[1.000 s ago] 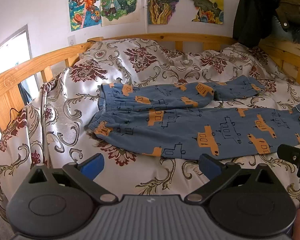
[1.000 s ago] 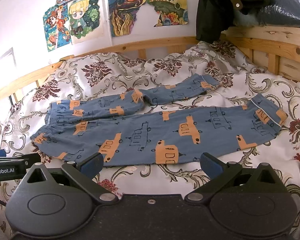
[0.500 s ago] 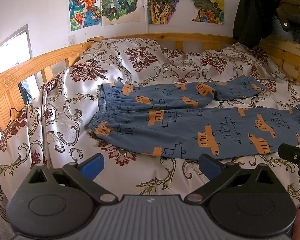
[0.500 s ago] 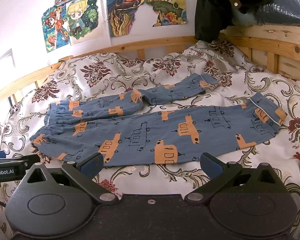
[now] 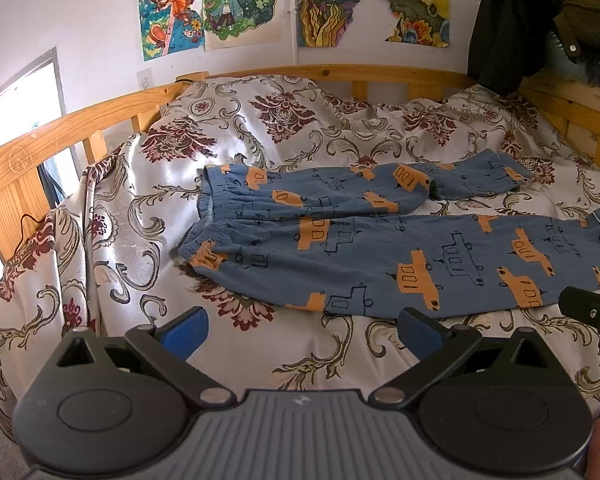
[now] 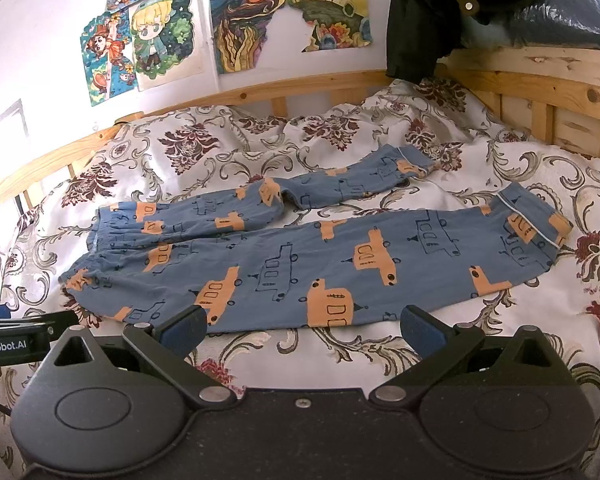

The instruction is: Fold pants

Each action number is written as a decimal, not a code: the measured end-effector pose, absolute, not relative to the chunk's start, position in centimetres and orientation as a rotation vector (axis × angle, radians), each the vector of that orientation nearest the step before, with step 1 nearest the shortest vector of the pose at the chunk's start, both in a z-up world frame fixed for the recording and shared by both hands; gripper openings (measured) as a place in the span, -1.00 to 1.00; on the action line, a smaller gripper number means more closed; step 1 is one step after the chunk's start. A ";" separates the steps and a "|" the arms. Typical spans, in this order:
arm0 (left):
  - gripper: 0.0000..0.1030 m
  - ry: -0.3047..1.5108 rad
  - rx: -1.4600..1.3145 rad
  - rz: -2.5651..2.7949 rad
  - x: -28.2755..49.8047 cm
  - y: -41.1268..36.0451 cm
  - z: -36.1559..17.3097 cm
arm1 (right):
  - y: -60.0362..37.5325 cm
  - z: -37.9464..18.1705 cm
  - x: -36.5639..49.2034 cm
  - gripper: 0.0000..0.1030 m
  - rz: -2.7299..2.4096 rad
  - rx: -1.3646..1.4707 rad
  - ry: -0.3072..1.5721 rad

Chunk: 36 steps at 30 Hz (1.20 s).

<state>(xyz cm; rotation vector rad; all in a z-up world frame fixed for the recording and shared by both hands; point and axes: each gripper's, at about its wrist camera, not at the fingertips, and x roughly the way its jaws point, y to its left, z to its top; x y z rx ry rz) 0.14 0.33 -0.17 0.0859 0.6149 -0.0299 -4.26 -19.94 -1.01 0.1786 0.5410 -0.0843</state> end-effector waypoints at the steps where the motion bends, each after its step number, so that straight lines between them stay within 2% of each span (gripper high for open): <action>1: 1.00 0.616 0.084 -0.028 0.2 0.5 -0.4 | -19.9 -1.0 -4.3 0.99 -0.084 0.179 0.541; 10: 1.00 0.638 0.082 -0.018 0.2 0.9 -0.7 | -20.5 -1.4 -3.9 0.99 -0.108 0.179 0.549; 21: 1.00 0.815 0.120 -0.048 3.1 1.2 -0.1 | -22.0 -1.0 -3.4 0.99 -0.112 0.254 0.663; 28: 1.00 0.864 0.056 -0.132 8.9 2.5 1.6 | -23.5 0.4 0.0 0.99 -0.021 0.177 0.674; 36: 1.00 0.814 0.037 -0.232 19.1 3.1 2.2 | -27.2 1.0 9.2 0.99 0.109 0.197 0.712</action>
